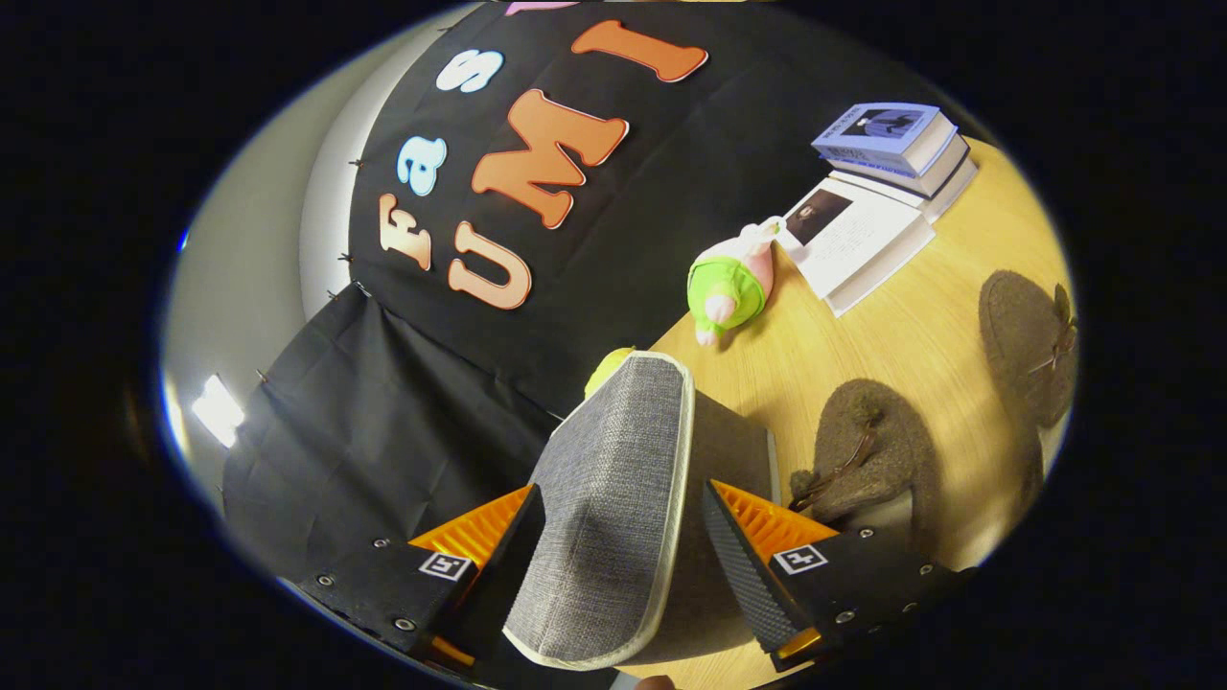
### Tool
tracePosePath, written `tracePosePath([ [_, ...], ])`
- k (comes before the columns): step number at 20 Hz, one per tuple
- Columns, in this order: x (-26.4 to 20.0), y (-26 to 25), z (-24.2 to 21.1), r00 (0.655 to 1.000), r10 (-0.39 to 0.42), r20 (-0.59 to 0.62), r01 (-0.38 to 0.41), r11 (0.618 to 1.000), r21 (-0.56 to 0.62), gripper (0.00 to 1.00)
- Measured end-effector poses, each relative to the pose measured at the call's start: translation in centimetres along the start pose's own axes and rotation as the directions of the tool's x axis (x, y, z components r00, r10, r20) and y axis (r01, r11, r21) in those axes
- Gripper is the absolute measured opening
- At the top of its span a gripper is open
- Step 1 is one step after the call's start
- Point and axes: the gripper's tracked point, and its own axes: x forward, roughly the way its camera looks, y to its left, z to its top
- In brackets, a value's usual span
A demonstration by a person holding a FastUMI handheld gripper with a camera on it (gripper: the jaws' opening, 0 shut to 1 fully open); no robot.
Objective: Open the storage box then place both shoes into the box .Put the left shoe in first, then the right shoe, with the right side of both shoes facing outward in a uniform manner.
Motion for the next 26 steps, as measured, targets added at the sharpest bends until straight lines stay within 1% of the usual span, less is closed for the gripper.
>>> tracePosePath([
  [5,1.1,0.6,-1.0,0.998,0.055,-0.041,-0.052,0.996,0.078,0.98],
  [7,0.9,0.3,-1.0,0.998,0.041,-0.041,-0.038,0.996,0.078,0.95],
  [8,0.9,0.1,-0.9,0.999,0.033,-0.036,-0.03,0.997,0.076,0.88],
  [9,0.7,-0.2,-0.6,0.999,0.03,-0.026,-0.028,0.996,0.083,0.84],
  [10,0.5,-0.3,-0.3,0.999,0.026,-0.018,-0.025,0.996,0.09,0.76],
  [11,0.4,-0.5,0.0,1.0,0.019,-0.01,-0.018,0.995,0.094,0.73],
  [12,0.3,-0.5,0.3,1.0,0.01,-0.002,-0.009,0.995,0.096,0.62],
  [13,0.3,-0.6,0.6,1.0,0.006,0.006,-0.006,0.995,0.097,0.58],
  [14,-0.3,-0.4,1.2,1.0,0.001,0.017,-0.003,0.995,0.096,0.47],
  [15,-0.7,0.0,1.8,0.999,0.011,0.031,-0.015,0.994,0.105,0.39],
  [16,-0.9,0.8,2.1,0.999,0.018,0.036,-0.022,0.993,0.115,0.18],
  [18,-1.3,1.6,2.5,0.999,-0.001,0.032,-0.001,0.997,0.078,0.04],
  [20,-1.4,3.0,2.6,0.999,-0.012,0.032,0.011,0.999,0.039,0.03],
  [23,-1.9,6.8,3.7,0.998,0.024,0.052,-0.025,0.999,0.032,0.03],
  [26,-1.9,10.6,4.4,0.996,0.035,0.078,-0.034,0.999,-0.009,0.03],
])
